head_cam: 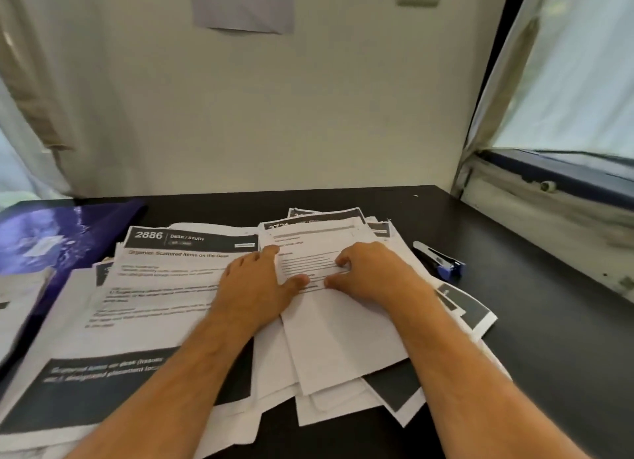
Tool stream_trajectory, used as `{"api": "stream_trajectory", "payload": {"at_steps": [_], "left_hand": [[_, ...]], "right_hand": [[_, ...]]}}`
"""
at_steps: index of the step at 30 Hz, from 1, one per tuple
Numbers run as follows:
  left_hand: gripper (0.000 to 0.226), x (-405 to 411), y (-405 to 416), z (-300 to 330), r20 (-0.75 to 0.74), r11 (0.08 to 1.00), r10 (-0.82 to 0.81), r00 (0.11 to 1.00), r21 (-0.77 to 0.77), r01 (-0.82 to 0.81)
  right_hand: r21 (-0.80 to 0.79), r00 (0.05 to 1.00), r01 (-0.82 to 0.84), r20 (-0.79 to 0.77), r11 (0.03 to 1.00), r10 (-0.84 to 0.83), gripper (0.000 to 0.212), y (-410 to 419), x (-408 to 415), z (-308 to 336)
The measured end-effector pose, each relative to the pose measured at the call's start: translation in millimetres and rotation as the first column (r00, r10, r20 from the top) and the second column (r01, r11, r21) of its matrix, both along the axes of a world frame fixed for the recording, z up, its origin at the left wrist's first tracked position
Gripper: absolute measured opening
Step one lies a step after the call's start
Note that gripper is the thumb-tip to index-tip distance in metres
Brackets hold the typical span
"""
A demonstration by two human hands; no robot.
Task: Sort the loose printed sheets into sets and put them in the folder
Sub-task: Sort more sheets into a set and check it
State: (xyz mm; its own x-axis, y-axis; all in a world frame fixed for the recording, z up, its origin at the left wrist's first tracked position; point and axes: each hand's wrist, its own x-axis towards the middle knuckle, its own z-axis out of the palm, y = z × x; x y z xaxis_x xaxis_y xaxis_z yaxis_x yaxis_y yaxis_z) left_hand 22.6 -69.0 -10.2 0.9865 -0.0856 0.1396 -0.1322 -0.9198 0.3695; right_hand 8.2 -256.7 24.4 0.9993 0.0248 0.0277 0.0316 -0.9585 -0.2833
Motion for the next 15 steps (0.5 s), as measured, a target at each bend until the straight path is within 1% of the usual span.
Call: {"api": "stream_trajectory", "payload": {"at_steps": [3,5,7,10,12,15], "left_hand": [[0.081,-2.1,-5.6,4.1,0.003,0.996,-0.017,1.000,-0.093,0.017],[0.082,-0.1,-5.3,3.5,0.009,0.976,0.010,1.000,-0.218,-0.008],[0.081,0.5,-3.3,4.9,0.043,0.929,0.047,0.998,-0.368,-0.027],[0.077,1.1,-2.2,9.3,0.093,0.823,0.103,0.990,-0.567,-0.033],[0.076,3.4,-3.2,10.0,0.114,0.766,0.130,0.985,-0.642,-0.026],[0.075,9.9,-3.3,5.9,0.105,0.718,0.143,0.984,-0.695,-0.031]], "right_hand": [[-0.009,1.000,0.016,-0.014,1.000,-0.016,0.050,0.8,-1.9,3.6],[-0.002,0.999,0.022,-0.038,1.000,-0.023,0.051,-0.1,-3.3,6.1],[0.005,0.998,0.022,-0.056,1.000,-0.021,0.052,-0.7,-4.5,8.1],[-0.002,0.997,0.024,-0.072,1.000,-0.024,0.053,0.7,-5.6,11.2],[-0.003,0.997,0.027,-0.071,1.000,-0.027,0.053,0.8,-4.2,11.7],[0.008,0.998,0.029,-0.064,1.000,-0.029,0.054,-1.8,-2.1,10.6]]}}
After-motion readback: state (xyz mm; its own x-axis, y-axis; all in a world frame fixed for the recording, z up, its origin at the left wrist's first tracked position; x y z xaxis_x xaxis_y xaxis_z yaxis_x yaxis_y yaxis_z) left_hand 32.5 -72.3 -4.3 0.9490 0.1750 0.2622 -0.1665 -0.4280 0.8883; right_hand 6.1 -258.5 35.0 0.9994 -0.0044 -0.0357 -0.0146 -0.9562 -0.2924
